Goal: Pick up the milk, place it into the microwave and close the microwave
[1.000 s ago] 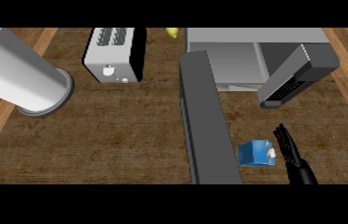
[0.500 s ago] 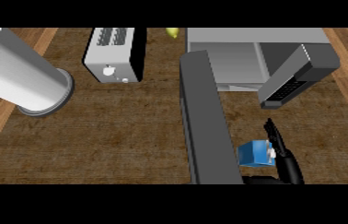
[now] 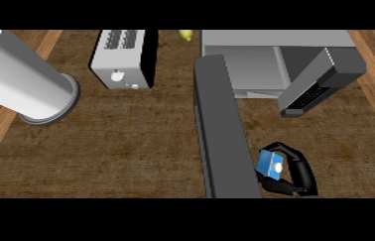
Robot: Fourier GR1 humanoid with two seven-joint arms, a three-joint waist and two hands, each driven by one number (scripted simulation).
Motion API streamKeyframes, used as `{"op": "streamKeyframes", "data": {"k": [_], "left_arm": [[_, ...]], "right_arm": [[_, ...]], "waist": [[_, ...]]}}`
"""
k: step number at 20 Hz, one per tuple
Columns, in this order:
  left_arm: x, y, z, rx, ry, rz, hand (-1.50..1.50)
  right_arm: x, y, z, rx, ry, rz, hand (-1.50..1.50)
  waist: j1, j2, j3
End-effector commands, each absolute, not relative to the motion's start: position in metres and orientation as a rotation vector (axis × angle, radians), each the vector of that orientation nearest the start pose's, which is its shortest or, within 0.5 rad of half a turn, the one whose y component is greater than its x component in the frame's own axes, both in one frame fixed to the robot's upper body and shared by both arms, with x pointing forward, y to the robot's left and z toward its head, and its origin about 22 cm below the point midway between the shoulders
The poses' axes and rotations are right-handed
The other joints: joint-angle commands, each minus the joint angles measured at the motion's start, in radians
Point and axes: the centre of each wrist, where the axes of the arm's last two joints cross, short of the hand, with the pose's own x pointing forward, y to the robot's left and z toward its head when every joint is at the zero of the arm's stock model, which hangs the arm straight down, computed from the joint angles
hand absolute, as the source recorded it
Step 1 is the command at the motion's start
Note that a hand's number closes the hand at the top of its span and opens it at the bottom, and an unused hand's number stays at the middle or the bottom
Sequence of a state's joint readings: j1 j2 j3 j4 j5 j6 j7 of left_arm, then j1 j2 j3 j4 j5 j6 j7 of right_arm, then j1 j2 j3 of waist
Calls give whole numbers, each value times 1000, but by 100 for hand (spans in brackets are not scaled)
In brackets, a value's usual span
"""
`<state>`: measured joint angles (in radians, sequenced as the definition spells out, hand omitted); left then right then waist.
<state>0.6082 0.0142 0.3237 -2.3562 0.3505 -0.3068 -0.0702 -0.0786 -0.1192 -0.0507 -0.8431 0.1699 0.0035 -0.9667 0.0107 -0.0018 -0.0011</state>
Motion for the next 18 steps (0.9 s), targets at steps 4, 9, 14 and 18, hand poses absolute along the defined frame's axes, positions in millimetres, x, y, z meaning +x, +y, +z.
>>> {"op": "streamKeyframes", "data": {"k": [4,9,14,18], "left_arm": [[60,303,119,117,-1947,90,-150],[74,307,113,84,-1968,93,-150],[62,316,104,80,-1948,83,-150],[60,320,100,100,-1935,107,-150]], "right_arm": [[235,-282,-144,-102,-1951,253,150],[281,-327,-119,-119,-1941,193,150],[282,-305,-124,55,-1949,228,150],[289,-301,-111,156,-1972,217,150]], "waist": [[5,2,2],[19,11,5],[12,4,3],[-4,-2,1]]}}
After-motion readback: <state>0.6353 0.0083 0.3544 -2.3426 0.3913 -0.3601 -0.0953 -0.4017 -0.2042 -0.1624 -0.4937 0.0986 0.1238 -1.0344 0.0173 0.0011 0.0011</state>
